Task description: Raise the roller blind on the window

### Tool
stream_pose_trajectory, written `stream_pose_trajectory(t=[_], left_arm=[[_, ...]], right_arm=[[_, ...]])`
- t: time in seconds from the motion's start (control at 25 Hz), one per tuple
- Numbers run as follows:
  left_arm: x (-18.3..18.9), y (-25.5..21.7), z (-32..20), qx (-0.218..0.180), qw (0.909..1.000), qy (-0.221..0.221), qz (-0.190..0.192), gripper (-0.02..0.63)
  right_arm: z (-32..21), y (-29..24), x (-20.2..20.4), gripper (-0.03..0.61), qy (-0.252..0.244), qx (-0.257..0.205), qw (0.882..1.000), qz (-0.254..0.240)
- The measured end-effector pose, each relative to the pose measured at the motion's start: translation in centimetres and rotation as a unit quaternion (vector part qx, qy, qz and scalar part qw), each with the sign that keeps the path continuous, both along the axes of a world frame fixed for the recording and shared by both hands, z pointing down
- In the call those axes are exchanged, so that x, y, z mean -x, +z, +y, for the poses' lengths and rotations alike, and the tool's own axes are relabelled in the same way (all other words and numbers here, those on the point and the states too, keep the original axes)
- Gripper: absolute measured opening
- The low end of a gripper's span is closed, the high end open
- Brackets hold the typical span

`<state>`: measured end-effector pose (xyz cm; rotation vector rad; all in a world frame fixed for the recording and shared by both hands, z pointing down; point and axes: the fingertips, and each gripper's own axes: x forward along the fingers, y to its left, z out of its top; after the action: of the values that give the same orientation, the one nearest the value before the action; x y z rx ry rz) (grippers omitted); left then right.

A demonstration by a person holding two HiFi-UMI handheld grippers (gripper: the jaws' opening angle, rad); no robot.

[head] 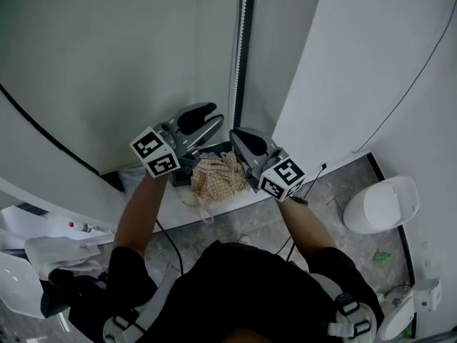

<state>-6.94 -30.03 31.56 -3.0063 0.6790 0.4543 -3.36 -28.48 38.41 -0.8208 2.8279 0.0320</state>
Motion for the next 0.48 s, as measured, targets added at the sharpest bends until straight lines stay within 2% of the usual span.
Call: stream_pose_trajectory(t=[0.16, 0.28, 0.48], left_arm=[[-0.8, -6.6, -1.3, -0.009, 0.9975, 0.046, 0.053, 0.149], [-1.6, -9.5, -1.7, -0.008, 0.9932, 0.076, 0.088, 0.149], [-2.7, -10.6, -0.7, -0.045, 0.9915, 0.101, 0.068, 0.147]], right_arm=[[-0.1, 0.0, 0.2, 0.017, -0.007, 0.001, 1.0, 0.001], [-0.6, -0.2, -0.1, 0.017, -0.009, 0.002, 1.0, 0.004], [-0.1, 0.1, 0.7, 0.017, -0.014, 0.008, 1.0, 0.004]])
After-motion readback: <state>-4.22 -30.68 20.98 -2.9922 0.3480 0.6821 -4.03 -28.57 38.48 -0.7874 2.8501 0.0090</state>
